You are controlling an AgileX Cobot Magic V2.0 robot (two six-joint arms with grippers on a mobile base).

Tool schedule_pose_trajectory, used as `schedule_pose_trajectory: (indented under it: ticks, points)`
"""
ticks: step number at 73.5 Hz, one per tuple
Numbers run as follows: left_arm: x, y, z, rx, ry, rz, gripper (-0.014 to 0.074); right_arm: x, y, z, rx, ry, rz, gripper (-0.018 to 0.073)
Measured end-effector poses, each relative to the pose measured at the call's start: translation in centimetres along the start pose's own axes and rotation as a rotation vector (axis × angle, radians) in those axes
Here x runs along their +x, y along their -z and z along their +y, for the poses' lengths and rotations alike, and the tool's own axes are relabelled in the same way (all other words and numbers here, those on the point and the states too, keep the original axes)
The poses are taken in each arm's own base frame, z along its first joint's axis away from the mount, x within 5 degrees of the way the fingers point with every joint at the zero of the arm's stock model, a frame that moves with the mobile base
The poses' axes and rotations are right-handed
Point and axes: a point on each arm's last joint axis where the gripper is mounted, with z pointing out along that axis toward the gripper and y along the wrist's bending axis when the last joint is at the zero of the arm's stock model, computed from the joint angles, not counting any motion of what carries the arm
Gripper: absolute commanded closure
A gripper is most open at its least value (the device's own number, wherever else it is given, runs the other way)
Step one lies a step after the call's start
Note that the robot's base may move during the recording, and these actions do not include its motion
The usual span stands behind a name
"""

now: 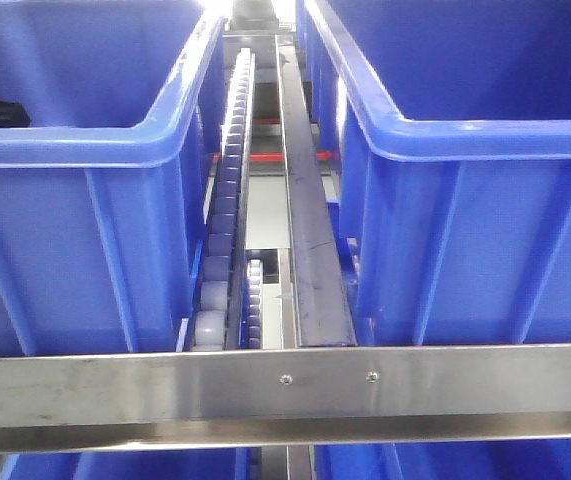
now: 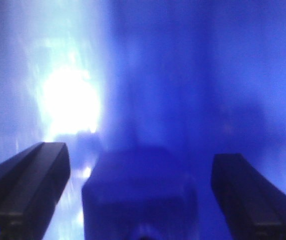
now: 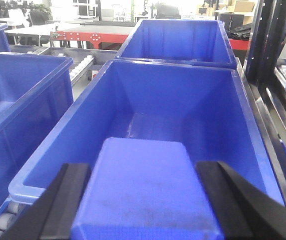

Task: Pick and sort blue part to right shelf
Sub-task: 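Open the left gripper to drop its part into the bin below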

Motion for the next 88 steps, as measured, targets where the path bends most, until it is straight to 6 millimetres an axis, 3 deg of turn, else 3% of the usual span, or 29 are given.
schedule_pose_trajectory:
  ticks: [10,17,23,33,48,54,65,88]
  points:
    - [-0.4,3.0,-0.2,0.005,-0.006,-0.033,-0.0062,0.0,0.0,0.0,0.0,0.0,0.0,0.0343]
    - [-0.5,7.1,-0.5,0.005,-0.014,-0.118,-0.0035,0.0,0.0,0.0,0.0,0.0,0.002,0.0343]
    - [0.3,10.6,-0.8,0.005,-0.019,-0.194,0.0043,0.1,0.0,0.0,0.001,0.0,0.015,0.0343]
    - [2.9,16.0,-1.2,0.006,-0.027,-0.31,0.02,0.3,0.0,0.0,0.001,0.0,0.038,0.0343]
    - [8.5,21.4,-1.6,0.005,-0.035,-0.466,0.0413,0.4,-0.7,0.0,0.003,0.0,0.075,0.0343]
    - [10.7,22.7,-1.7,0.004,-0.038,-0.526,0.0474,0.5,-2.1,0.0,0.001,-0.006,0.14,0.0343]
    - [14.5,24.5,-1.8,0.0,-0.047,-0.618,0.0471,0.1,-5.7,0.4,-0.023,-0.053,0.287,0.0343]
    - [20.0,27.0,-1.9,-0.004,-0.06,-0.794,0.0471,-3.8,-16.6,0.6,-0.019,-0.075,0.55,0.0343]
